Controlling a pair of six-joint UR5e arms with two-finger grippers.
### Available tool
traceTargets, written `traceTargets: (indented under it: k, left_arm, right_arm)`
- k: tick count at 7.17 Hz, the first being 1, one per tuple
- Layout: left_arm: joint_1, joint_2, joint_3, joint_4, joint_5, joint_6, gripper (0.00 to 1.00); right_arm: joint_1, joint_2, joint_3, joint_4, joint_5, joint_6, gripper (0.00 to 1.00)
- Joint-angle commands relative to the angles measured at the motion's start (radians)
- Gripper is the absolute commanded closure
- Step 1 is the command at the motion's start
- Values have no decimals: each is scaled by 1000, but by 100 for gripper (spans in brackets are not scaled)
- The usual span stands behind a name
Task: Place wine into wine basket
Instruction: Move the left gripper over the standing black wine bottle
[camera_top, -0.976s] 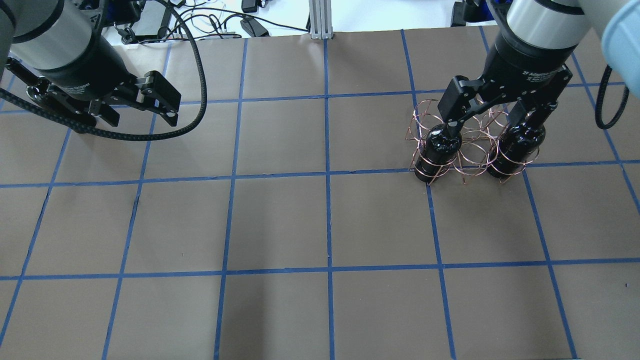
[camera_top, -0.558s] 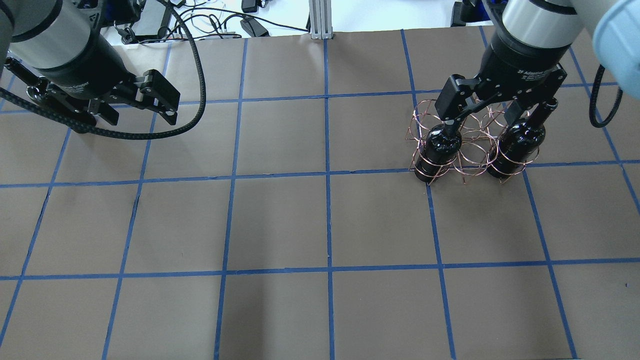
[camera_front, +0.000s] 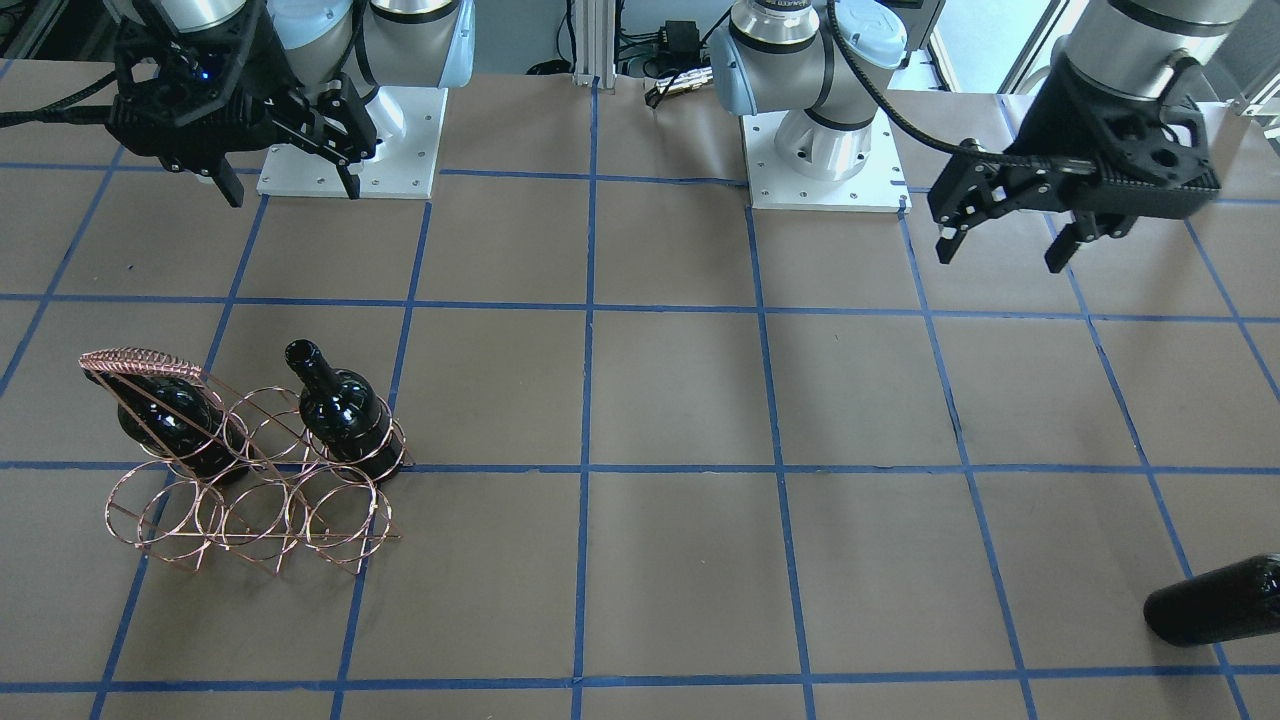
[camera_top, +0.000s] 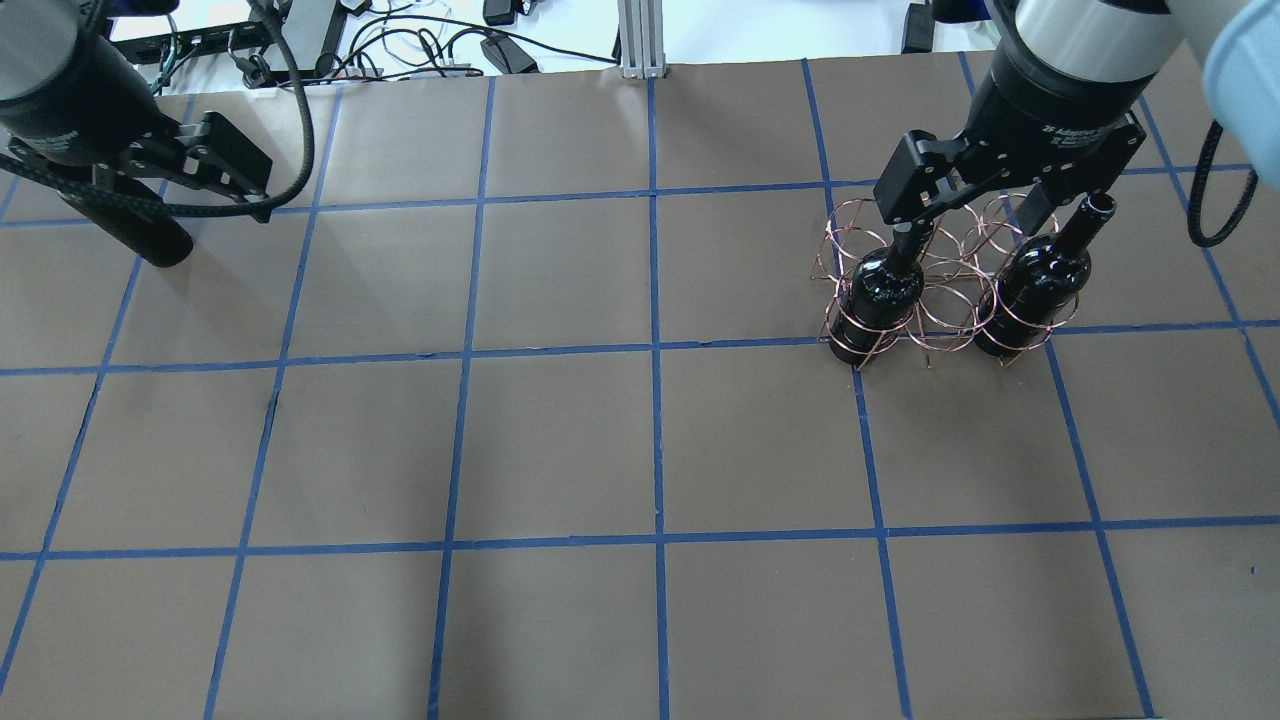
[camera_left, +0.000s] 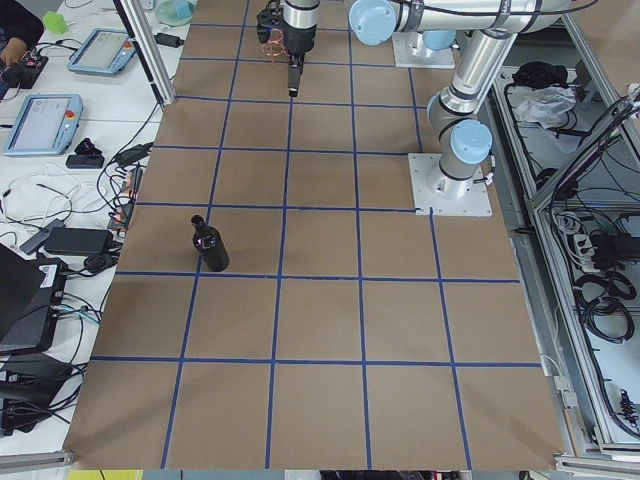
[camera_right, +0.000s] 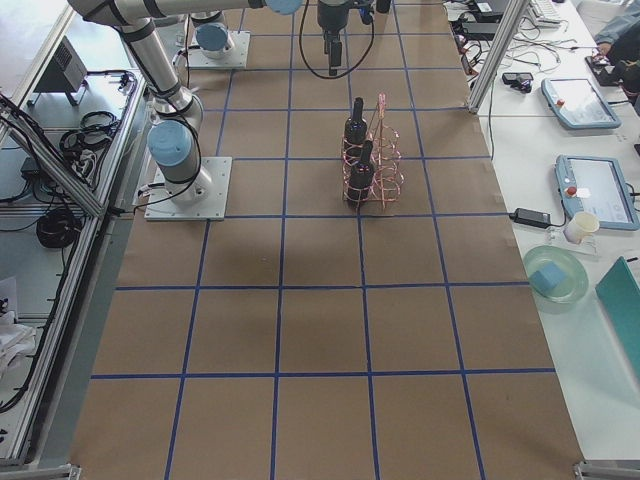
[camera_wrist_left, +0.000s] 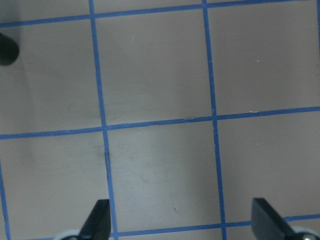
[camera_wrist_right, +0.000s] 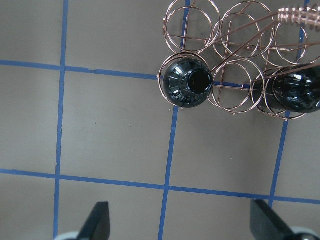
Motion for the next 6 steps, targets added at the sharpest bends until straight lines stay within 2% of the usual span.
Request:
traceTargets:
  k: [1, 2, 3, 5, 6]
  left_arm:
    - [113, -62, 84, -1, -2, 125, 0]
    - [165, -108, 142, -3, -3, 180, 0]
    - [217, -164, 202, -3, -3, 223, 0]
    - [318, -278, 289, 2, -8, 262, 0]
    - [343, -336, 344, 26, -8, 269, 0]
  right_arm:
    - [-1, 17, 1, -34, 6, 4, 0]
    - [-1, 25, 1, -34, 68, 4, 0]
    - [-5, 27, -2, -63, 93, 4, 0]
    - [-7, 36, 4, -68, 74, 5, 0]
    - [-7, 39, 6, -54, 31, 5, 0]
